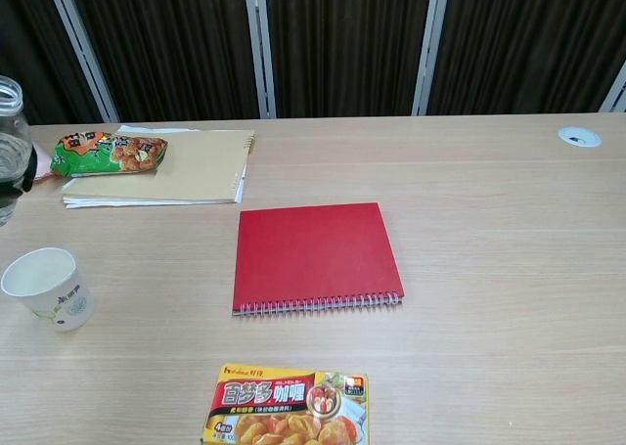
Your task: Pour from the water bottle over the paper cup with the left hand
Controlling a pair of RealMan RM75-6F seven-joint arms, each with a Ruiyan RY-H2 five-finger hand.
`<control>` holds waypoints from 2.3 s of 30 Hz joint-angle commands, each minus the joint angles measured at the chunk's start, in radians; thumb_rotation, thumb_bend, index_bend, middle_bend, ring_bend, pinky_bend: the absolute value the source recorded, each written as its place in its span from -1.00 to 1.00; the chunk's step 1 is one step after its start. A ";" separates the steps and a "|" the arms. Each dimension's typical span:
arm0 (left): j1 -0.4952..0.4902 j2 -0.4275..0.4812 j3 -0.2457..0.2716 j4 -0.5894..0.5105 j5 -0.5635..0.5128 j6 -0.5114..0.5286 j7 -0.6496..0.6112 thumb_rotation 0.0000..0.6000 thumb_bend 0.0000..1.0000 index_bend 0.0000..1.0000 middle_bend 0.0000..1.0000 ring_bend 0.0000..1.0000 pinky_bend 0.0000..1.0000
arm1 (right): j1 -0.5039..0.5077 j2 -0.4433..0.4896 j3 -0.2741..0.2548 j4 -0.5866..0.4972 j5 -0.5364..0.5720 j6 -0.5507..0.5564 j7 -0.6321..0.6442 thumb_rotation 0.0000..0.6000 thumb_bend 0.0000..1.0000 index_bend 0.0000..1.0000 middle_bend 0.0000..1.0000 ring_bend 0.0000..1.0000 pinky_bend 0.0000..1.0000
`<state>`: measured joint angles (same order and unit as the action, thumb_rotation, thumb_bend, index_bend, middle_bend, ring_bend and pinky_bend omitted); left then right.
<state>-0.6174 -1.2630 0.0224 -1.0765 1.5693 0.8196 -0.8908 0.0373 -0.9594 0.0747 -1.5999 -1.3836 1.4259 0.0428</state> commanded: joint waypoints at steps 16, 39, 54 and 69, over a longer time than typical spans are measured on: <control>0.028 -0.132 0.098 0.274 0.076 0.055 0.199 1.00 -0.09 0.10 0.00 -0.31 -0.34 | 0.002 -0.012 0.005 0.009 0.017 -0.008 -0.031 1.00 -1.00 -1.00 -1.00 -1.00 -1.00; 0.049 -0.171 0.154 0.399 0.098 0.083 0.276 1.00 -0.09 0.10 -0.01 -0.32 -0.34 | -0.007 -0.015 0.009 0.009 0.026 0.002 -0.048 1.00 -1.00 -1.00 -1.00 -1.00 -1.00; 0.039 -0.182 0.127 0.386 0.082 0.106 0.477 1.00 -0.09 0.10 -0.01 -0.32 -0.34 | -0.006 -0.015 0.011 0.009 0.032 -0.006 -0.053 1.00 -1.00 -1.00 -1.00 -1.00 -1.00; 0.041 -0.184 0.119 0.381 0.073 0.121 0.589 1.00 -0.09 0.10 -0.01 -0.32 -0.34 | -0.004 -0.020 0.010 0.012 0.037 -0.013 -0.064 1.00 -1.00 -1.00 -1.00 -1.00 -1.00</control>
<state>-0.5779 -1.4462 0.1429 -0.6981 1.6429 0.9366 -0.3063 0.0335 -0.9789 0.0853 -1.5881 -1.3464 1.4132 -0.0207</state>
